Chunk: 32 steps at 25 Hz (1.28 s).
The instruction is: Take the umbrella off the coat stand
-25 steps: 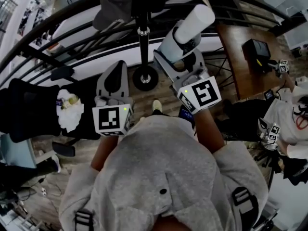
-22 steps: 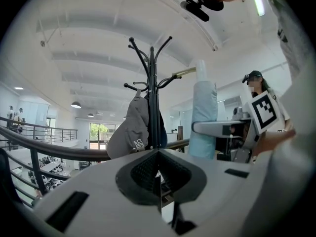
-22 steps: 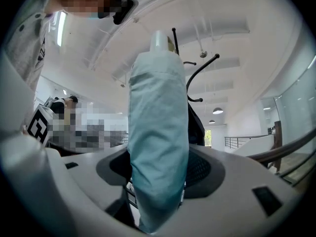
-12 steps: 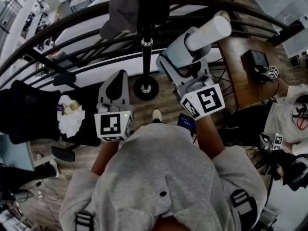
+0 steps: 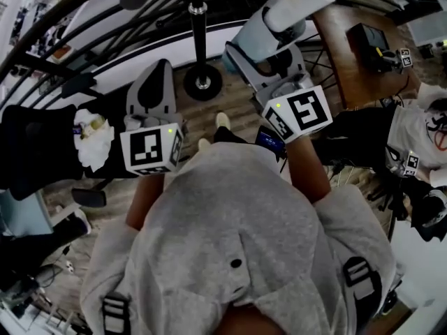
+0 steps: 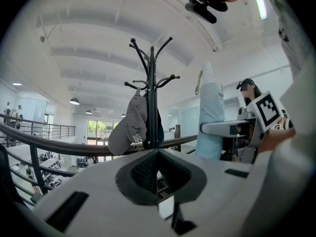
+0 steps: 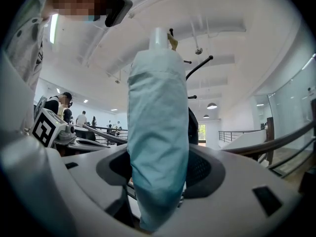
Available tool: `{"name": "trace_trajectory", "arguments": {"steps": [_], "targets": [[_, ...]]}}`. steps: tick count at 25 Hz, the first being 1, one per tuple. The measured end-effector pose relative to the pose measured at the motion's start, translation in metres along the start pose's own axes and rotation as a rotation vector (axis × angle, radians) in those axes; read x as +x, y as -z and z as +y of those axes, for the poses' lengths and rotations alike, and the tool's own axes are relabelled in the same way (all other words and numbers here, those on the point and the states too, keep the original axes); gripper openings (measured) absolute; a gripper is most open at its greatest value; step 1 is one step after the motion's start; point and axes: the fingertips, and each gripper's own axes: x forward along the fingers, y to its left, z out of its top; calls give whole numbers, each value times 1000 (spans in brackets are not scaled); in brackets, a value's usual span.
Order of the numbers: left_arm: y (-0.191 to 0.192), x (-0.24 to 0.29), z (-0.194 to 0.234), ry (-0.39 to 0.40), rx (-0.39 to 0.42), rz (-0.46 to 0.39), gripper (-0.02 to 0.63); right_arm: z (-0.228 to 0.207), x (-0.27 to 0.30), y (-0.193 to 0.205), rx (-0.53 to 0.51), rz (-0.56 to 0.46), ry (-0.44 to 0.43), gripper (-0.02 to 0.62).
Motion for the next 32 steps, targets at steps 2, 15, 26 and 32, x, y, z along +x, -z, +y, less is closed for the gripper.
{"name": "trace_trajectory", "arguments": {"steps": [2, 15, 26, 32], "targets": [[2, -6, -3, 8, -2, 2, 12, 3, -9, 4, 2, 12, 15, 281], [34, -39, -9, 27, -16, 55, 12, 24, -42, 37, 23, 88, 64, 281], [41, -32, -33, -3, -40, 113, 12, 9, -54, 51, 72, 97, 44, 281], [41, -40, -75, -28, -16, 118, 12, -10, -97, 52, 99, 92, 28, 281]]}}
